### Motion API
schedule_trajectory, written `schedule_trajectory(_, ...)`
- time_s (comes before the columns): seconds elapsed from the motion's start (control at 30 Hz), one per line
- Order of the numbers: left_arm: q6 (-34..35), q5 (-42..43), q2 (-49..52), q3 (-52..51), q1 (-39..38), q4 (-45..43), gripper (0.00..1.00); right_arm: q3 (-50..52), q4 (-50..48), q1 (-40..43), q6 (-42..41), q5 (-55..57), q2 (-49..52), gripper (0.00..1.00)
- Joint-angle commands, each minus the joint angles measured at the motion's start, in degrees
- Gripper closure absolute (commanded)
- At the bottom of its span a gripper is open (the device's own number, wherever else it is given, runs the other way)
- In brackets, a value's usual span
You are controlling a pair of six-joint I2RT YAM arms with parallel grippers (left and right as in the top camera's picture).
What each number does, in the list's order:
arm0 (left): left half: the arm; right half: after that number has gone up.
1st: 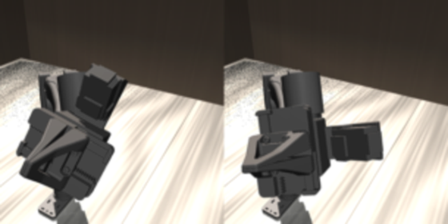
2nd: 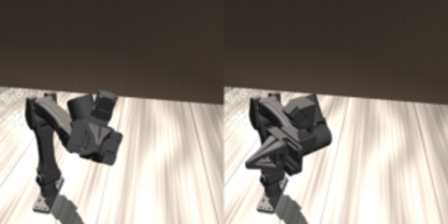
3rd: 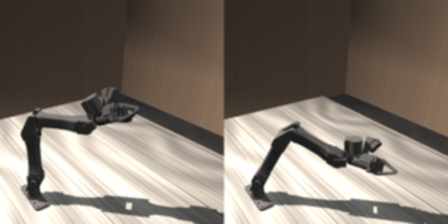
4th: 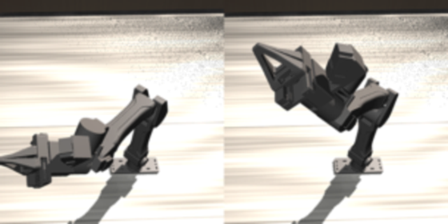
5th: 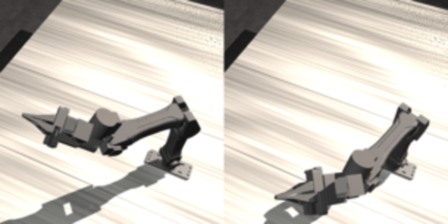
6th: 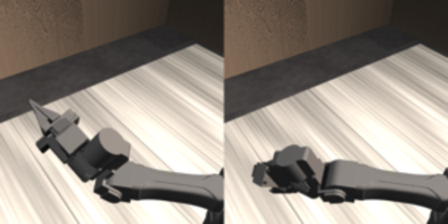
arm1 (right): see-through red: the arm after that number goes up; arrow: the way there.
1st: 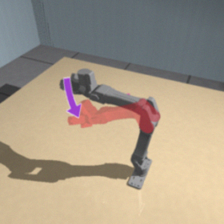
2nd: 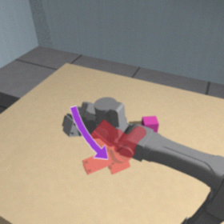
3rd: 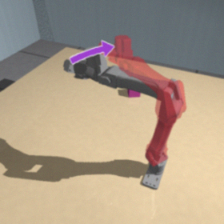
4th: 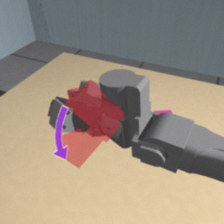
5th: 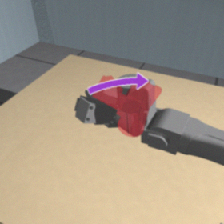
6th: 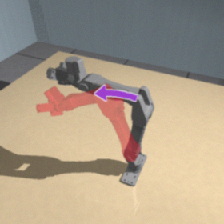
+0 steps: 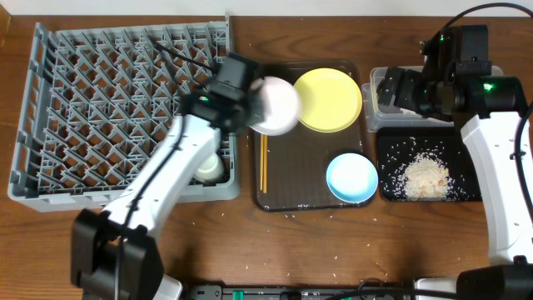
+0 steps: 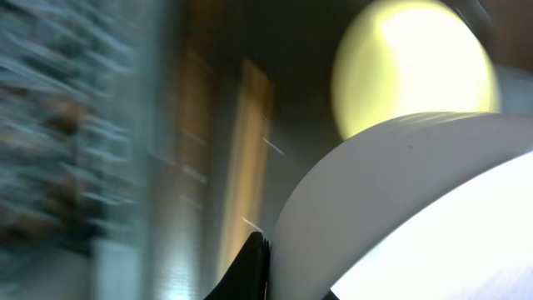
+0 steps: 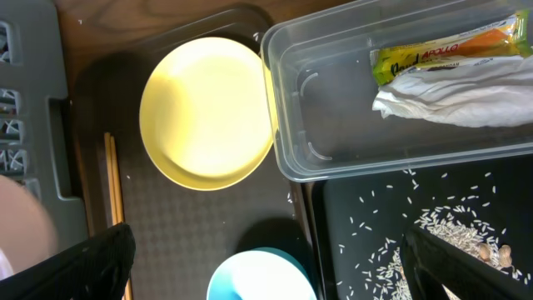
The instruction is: Sort waste into correct bins and load items into the dishwasher
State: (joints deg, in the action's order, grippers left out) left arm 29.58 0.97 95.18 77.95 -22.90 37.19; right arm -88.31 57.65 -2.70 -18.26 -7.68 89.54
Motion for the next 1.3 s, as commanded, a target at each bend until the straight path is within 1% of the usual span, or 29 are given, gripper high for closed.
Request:
schedule_trajectory(0.0, -8.1, -25.3, -2.8, 0.4, 4.1, -0.5, 0.93, 0.4, 0.0, 0.1, 0.3, 0.4, 0.4, 0.01)
schedule_trajectory(0.03, -8.8, -29.9, -2.8, 0.4, 4.3, -0.5, 0.93, 0.4, 0.0, 0.0, 0.3, 0.4, 0.4, 0.01)
schedule_trajectory(0.1, -11.1, -42.2, -2.3, 0.3, 4.3, -0.4, 0.93, 0.4, 0.0, 0.1, 0.3, 0.4, 0.4, 0.01)
schedule_trajectory(0.2, -11.5, -56.6, -1.0, -0.2, 4.2, -0.1, 0.93, 0.4, 0.0, 0.0, 0.3, 0.4, 0.4, 0.01)
schedule_trajectory(0.27, -9.7, -64.8, -0.2, -1.2, 4.2, 0.3, 0.93, 0.4, 0.0, 0.0, 0.3, 0.4, 0.4, 0.01)
schedule_trajectory(0.37, -6.1, -73.9, 1.2, -2.0, 3.7, 2.6, 0.93, 0.4, 0.0, 0.1, 0.3, 0.4, 0.4, 0.01)
schedule_trajectory(0.5, -4.1, -75.7, 4.3, -2.1, 1.2, 5.9, 0.92, 0.4, 0.0, 0.0, 0.3, 0.4, 0.4, 0.01)
schedule_trajectory(0.63, 2.2, -81.7, 7.3, -3.0, -1.6, 10.8, 0.93, 0.4, 0.0, 0.1, 0.3, 0.4, 0.4, 0.01)
schedule_trajectory(0.73, 6.6, -81.7, 8.0, -5.2, -2.7, 12.9, 0.93, 0.4, 0.0, 0.1, 0.3, 0.4, 0.4, 0.01)
schedule_trajectory(0.9, 12.8, -82.1, 8.1, -10.4, -2.9, 12.9, 0.93, 0.4, 0.0, 0.0, 0.3, 0.4, 0.4, 0.01)
schedule_trajectory(1.07, 13.0, -75.1, 8.2, -10.4, -3.1, 11.0, 0.93, 0.4, 0.0, 0.0, 0.3, 0.4, 0.4, 0.01)
schedule_trajectory(1.27, 12.8, -74.6, 8.2, -10.4, -6.7, 9.9, 0.93, 0.4, 0.0, 0.0, 0.3, 0.4, 0.4, 0.01)
